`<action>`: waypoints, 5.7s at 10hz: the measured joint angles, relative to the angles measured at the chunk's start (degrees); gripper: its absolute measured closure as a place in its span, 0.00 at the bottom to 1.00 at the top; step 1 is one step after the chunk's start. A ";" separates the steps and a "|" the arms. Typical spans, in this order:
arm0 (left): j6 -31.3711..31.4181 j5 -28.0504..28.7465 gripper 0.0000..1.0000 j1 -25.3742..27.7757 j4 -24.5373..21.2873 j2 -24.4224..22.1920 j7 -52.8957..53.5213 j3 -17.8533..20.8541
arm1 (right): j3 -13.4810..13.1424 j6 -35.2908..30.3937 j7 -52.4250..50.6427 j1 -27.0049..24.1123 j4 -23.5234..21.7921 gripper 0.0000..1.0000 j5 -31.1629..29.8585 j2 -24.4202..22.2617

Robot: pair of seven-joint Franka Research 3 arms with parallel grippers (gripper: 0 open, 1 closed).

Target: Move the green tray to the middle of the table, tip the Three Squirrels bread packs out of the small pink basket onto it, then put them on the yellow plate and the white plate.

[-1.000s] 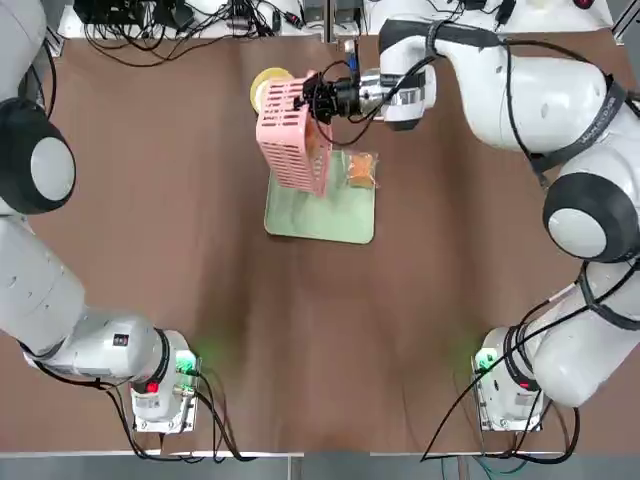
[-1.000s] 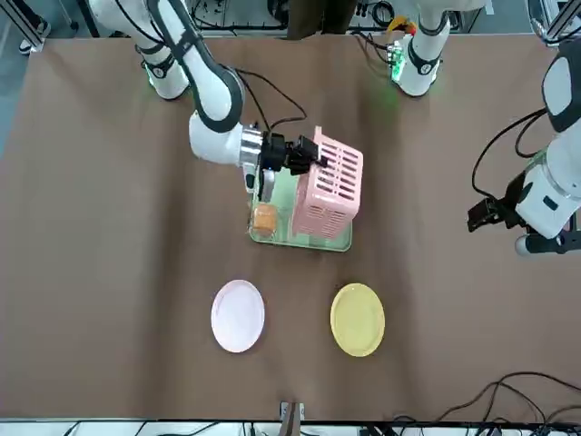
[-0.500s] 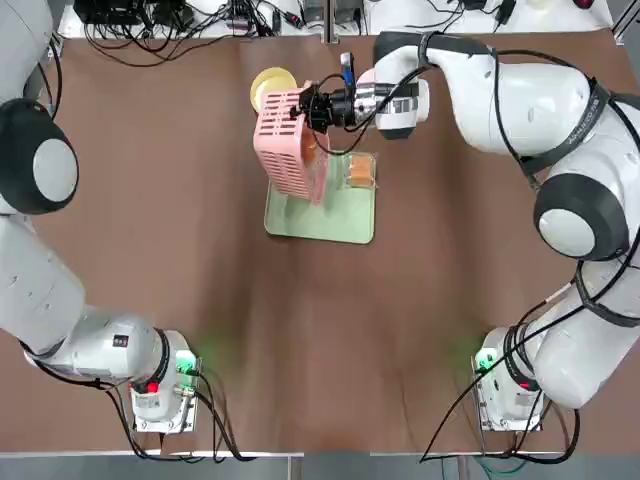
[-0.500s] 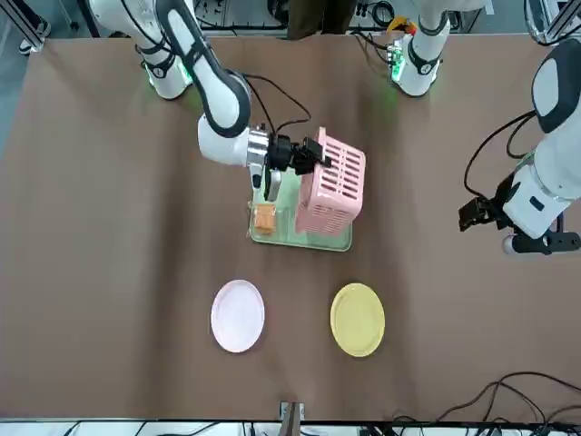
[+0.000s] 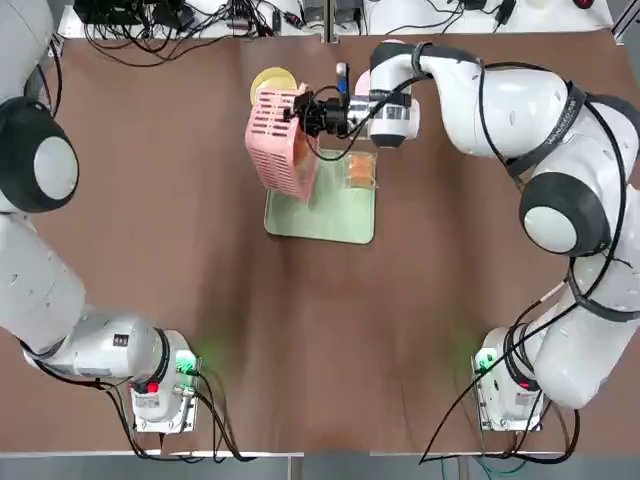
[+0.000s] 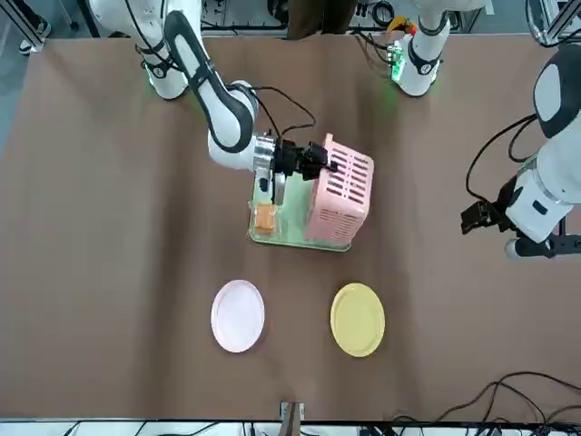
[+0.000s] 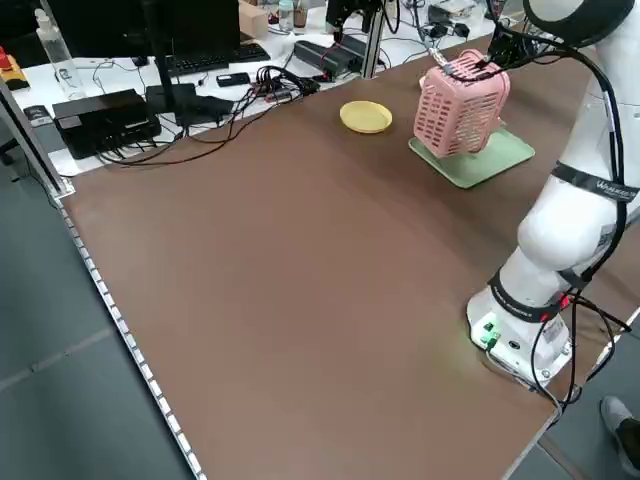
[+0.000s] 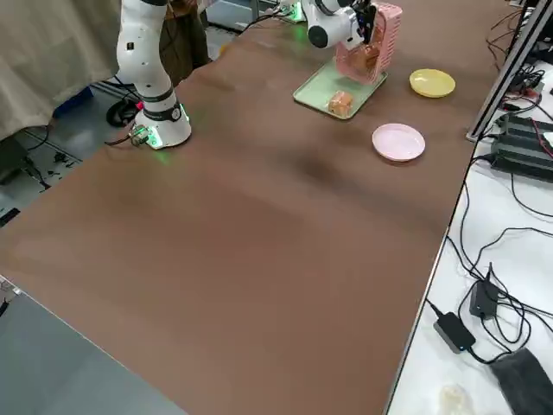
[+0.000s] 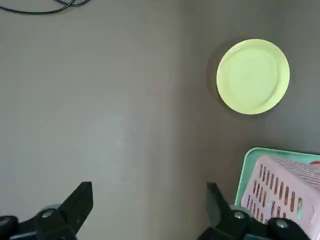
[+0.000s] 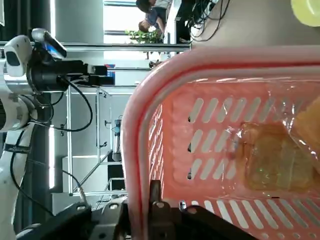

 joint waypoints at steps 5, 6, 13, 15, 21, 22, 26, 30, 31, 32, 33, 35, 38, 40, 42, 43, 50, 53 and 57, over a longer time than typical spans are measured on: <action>0.02 0.00 0.00 -0.08 0.00 0.27 -0.01 -0.08 | -0.26 -8.88 -4.69 0.01 -0.26 0.93 3.58 2.82; 0.02 0.00 0.00 -0.12 0.00 0.46 -0.01 -0.13 | -0.44 -11.01 -5.57 -0.03 -0.59 0.93 3.83 3.54; 0.05 0.00 0.00 -0.89 0.01 0.92 -0.02 -0.19 | -0.97 -24.21 -11.95 -1.75 -6.07 0.93 5.50 4.80; 0.05 0.00 0.00 -0.89 0.01 0.92 -0.02 -0.19 | -1.04 -27.90 -13.94 -3.05 -7.19 0.93 5.63 5.87; 0.05 0.00 0.00 -0.89 0.02 0.93 -0.02 -0.19 | -1.07 -37.51 -18.25 -5.12 -10.62 0.93 5.69 6.10; 0.05 0.00 0.00 -0.89 0.03 0.93 -0.02 -0.19 | -1.09 -39.44 -19.56 -5.59 -11.81 0.93 5.70 6.13; 0.05 0.00 0.00 -0.99 0.04 0.96 -0.02 -0.21 | -1.13 -43.20 -21.96 -9.57 -17.05 0.93 3.43 6.24; 0.05 0.00 0.00 -1.05 0.04 1.06 -0.02 -0.22 | 0.31 -44.21 -22.73 -11.37 -18.92 0.93 1.87 4.60; 0.05 0.00 0.00 -1.06 0.04 1.08 -0.02 -0.22 | 0.90 -43.93 -22.73 -11.47 -18.97 0.93 1.87 3.87; 0.05 0.00 0.00 -1.07 0.04 1.09 -0.02 -0.22 | 1.17 -43.92 -22.73 -11.55 -18.99 0.93 1.87 3.45; 0.05 0.00 0.00 -1.08 0.04 1.10 -0.02 -0.22 | 1.31 -45.01 -22.75 -11.65 -18.98 0.93 1.90 3.26; 0.05 0.00 0.00 -1.09 0.05 1.11 -0.02 -0.22 | 1.37 -51.46 -24.00 -11.77 -18.98 0.93 1.95 3.58; 0.05 0.00 0.00 -1.09 0.05 1.12 -0.02 -0.22 | 1.50 -58.47 -29.56 -11.79 -18.55 0.93 2.00 7.40; 0.05 0.00 0.00 -1.10 0.05 1.12 -0.02 -0.22 | 1.53 -59.33 -30.69 -11.80 -17.13 0.93 2.03 9.32; 0.05 0.00 0.00 -1.10 0.06 1.13 -0.02 -0.22 | 1.61 -59.04 -30.80 -11.80 -12.88 0.93 2.10 11.92; 0.05 0.00 0.00 -1.10 0.07 1.15 -0.02 -0.22 | 1.66 -58.22 -30.30 -11.80 -10.33 0.93 2.32 13.08; 0.05 0.03 0.00 -1.75 0.07 1.37 -0.02 -0.26 | 1.76 -52.99 -27.02 -11.94 -2.66 0.93 4.71 15.78; 0.05 0.03 0.00 -1.75 0.07 1.37 -0.02 -0.26 | 3.03 -49.84 -26.47 -11.76 -0.52 0.93 5.53 15.80; 0.05 0.03 0.00 -1.76 0.07 1.43 -0.02 -0.26 | 3.73 -48.51 -26.26 -10.26 -0.42 0.93 7.49 15.86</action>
